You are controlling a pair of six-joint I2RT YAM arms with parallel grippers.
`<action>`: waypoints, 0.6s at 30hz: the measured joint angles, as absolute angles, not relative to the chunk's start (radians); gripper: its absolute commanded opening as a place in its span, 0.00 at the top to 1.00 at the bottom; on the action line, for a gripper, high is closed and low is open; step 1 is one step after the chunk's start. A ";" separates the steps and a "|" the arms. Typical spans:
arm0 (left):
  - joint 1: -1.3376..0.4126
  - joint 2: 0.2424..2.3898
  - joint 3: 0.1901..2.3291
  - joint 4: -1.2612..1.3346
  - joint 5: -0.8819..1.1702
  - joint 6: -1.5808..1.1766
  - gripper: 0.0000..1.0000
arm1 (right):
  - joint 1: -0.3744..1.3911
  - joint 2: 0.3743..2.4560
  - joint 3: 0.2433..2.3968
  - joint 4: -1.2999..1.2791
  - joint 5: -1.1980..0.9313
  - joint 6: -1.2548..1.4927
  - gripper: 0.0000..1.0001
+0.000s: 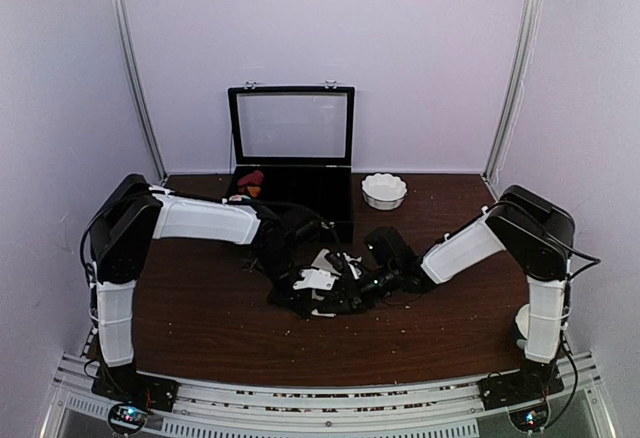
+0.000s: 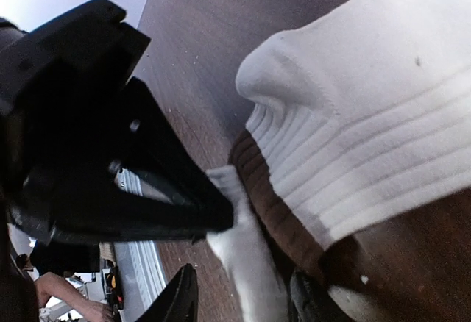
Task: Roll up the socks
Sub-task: Roll the sock at the center of the board.
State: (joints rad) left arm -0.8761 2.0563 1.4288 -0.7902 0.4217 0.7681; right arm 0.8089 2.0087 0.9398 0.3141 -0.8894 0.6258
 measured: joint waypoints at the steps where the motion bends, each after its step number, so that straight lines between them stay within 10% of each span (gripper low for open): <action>1: -0.870 2.068 1.436 -0.805 0.428 0.756 1.00 | 0.807 1.993 0.925 0.312 -0.876 0.619 0.52; 14: -0.820 2.165 1.544 -0.935 0.549 0.627 1.00 | 0.805 1.768 0.653 0.389 -0.671 0.515 0.54; 18: -0.790 2.200 1.579 -0.984 0.606 0.607 1.00 | 0.818 1.643 0.505 0.447 -0.553 0.485 0.30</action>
